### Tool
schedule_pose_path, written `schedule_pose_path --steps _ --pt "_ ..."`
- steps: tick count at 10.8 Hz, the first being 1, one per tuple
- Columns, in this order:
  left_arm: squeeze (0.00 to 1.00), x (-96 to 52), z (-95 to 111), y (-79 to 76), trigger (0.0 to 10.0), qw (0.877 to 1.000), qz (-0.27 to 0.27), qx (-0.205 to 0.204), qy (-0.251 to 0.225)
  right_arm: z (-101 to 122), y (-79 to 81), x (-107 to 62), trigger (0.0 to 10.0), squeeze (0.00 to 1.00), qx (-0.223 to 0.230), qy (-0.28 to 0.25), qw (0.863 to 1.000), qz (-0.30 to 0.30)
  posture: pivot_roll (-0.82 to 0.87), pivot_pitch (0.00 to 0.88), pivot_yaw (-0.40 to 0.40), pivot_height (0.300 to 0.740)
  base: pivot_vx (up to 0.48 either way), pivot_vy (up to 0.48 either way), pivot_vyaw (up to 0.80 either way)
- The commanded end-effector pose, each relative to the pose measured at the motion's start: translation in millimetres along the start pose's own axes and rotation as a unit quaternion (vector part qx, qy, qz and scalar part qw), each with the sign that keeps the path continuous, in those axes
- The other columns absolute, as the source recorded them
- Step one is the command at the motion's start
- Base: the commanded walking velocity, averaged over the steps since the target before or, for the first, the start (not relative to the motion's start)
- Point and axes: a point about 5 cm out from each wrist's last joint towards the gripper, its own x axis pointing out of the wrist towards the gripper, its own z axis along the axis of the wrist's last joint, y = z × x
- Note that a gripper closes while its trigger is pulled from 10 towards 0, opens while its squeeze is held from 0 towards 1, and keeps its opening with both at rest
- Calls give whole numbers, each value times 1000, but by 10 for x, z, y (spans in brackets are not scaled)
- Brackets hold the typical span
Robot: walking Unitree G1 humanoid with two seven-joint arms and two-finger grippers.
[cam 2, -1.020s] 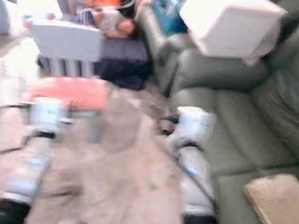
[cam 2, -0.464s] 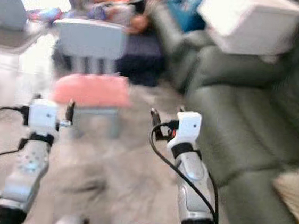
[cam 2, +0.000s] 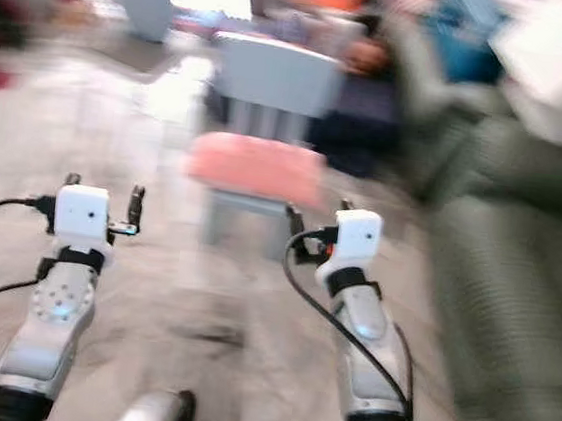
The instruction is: Move the pillow to the sofa
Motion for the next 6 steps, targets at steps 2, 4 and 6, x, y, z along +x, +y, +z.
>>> schedule_pose_path --steps 2,4,6 --pt "0 8 21 -42 10000 1000 -15 -1 0 40 -11 10 10000 0 0 -9 1000 -4 -30 86 -65 740 317 0 0" --pt "0 11 17 -47 10000 1000 -18 -2 2 28 -9 4 10000 0 1 -7 1000 -6 -30 88 -64 740 319 0 0" --pt "0 11 15 -56 10000 1000 -21 -4 3 14 -33 6 10000 0 0 -3 1000 -15 -29 89 -64 740 347 0 0"
